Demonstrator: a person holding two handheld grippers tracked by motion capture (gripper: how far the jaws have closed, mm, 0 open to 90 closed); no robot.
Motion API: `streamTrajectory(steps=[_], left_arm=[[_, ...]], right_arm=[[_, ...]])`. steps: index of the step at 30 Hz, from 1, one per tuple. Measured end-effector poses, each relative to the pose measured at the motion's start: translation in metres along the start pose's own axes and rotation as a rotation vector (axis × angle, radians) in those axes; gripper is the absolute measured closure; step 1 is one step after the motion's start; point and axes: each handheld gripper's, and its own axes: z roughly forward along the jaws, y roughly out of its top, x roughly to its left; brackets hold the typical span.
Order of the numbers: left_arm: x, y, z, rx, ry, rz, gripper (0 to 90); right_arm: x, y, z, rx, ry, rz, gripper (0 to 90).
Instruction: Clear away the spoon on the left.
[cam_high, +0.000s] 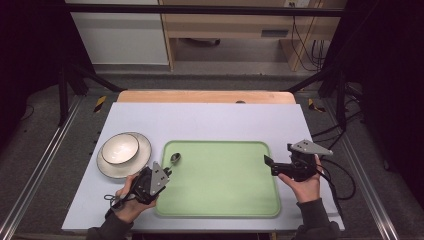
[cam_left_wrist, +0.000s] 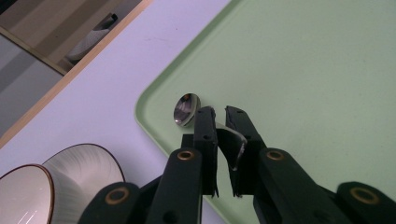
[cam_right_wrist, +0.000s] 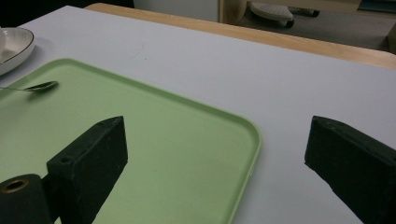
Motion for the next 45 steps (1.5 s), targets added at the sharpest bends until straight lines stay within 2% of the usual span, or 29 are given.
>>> streamTrajectory(steps=[6,22,45], left_arm=[[-0.005,0.000,0.002,0.010,-0.010,0.043,81.1],[-0.013,-0.001,0.011,0.054,-0.028,0.099,77.3],[-0.020,-0.004,0.021,0.096,-0.065,0.131,71.4]], right_arm=[[0.000,0.000,0.000,0.000,-0.001,-0.001,6.2],[0.000,0.000,0.000,0.002,-0.001,-0.001,6.2],[0.000,0.000,0.000,0.004,0.001,-0.001,6.2]])
